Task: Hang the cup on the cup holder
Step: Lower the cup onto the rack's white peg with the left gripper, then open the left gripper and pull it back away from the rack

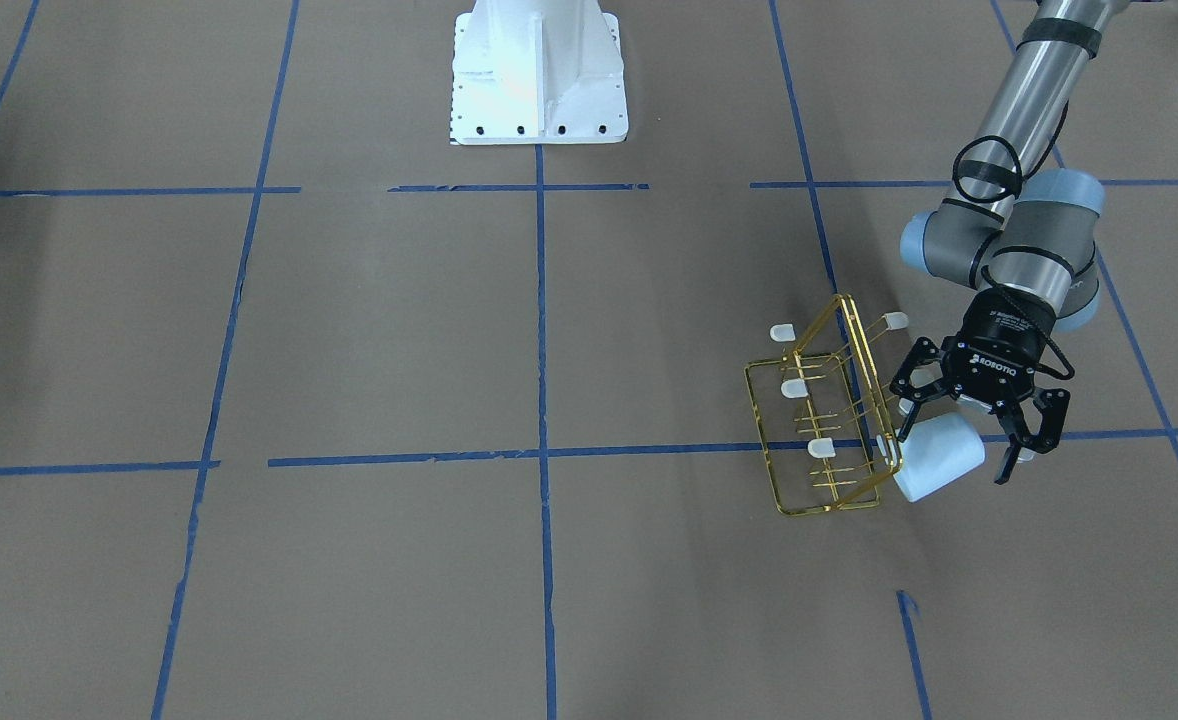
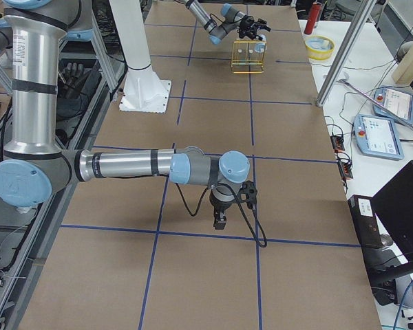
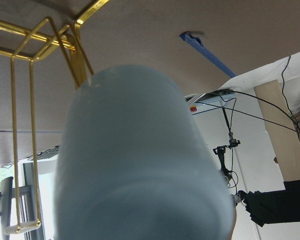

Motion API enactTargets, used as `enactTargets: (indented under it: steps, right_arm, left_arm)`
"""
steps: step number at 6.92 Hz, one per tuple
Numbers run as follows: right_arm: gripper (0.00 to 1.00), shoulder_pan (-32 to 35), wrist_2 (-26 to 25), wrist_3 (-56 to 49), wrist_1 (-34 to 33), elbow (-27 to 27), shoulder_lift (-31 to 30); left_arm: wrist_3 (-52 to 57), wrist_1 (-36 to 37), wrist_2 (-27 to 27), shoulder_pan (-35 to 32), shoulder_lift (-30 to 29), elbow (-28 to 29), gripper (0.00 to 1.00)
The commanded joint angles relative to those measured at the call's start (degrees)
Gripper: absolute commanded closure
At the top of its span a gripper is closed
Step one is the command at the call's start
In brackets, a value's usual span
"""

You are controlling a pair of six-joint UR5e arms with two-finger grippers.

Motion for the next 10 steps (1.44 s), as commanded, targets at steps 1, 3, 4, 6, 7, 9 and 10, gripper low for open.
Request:
enactTargets:
  steps: [1, 3, 4, 6, 7, 9, 10]
  right_arm:
    - [0.00, 0.00, 0.00, 0.00, 0.00, 0.00, 0.00]
    - [0.00, 0.00, 0.00, 0.09, 0.00, 0.00, 0.00]
    - [0.00, 0.00, 0.00, 0.00, 0.00, 0.00, 0.00]
    - [0.00, 0.00, 0.00, 0.00, 0.00, 0.00, 0.00]
    - [0.00, 0.00, 0.00, 0.00, 0.00, 0.00, 0.00]
    - [0.00, 0.00, 0.00, 0.00, 0.00, 0.00, 0.00]
    - [0.00, 0.00, 0.00, 0.00, 0.00, 0.00, 0.00]
  left_arm:
    - [-0.02, 0.00, -0.19, -0.25, 0.00, -0.72, 0.00]
    - [-0.11, 0.09, -1.50, -1.83, 0.00, -2.30, 0.00]
    - [-0.11, 0.18, -2.55, -3.22, 0.00, -2.48, 0.00]
    - [0.32, 2.00, -7.19, -7.78, -0.09, -3.35, 0.00]
    - [3.20, 4.72, -10.79, -10.94, 0.09, -4.67, 0.00]
    - [15.55, 6.15, -15.29, -16.58, 0.62, -5.73, 0.00]
    - [23.80, 5.98, -16.26, -17.64, 0.62, -5.73, 0.00]
